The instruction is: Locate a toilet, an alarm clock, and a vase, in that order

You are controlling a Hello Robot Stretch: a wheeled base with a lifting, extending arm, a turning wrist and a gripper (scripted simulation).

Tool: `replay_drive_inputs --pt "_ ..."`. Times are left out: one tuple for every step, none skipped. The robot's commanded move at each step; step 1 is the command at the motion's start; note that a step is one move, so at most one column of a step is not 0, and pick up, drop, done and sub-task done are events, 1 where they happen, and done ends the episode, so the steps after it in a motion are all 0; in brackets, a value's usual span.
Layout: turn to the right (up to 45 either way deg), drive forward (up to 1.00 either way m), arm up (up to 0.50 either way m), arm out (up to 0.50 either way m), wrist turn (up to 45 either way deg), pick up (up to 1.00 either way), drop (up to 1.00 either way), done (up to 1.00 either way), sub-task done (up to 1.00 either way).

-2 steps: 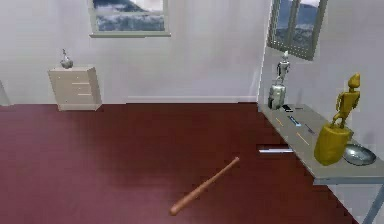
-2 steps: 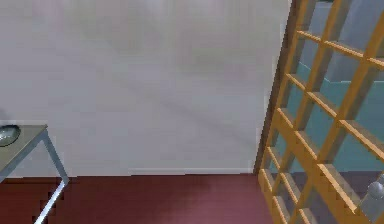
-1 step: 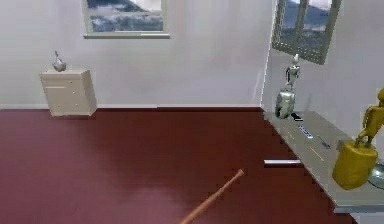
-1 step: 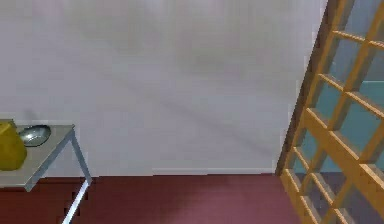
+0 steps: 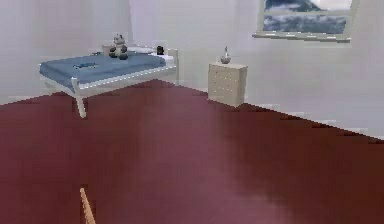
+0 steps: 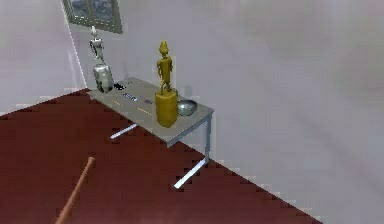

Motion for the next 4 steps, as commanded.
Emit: replay_drive_inputs --pt "0.0 1.0 0.0 0.0 0.0 0.0 0.0 0.0 0.0" --pt "-3.0 0.0 0.0 0.0 0.0 0.0 0.0 0.0 0.0" --pt "0.0 1.0 0.0 0.0 0.0 0.0 0.0 0.0 0.0" --pt "0.0 1.0 0.0 0.0 0.0 0.0 0.0 0.0 0.0"
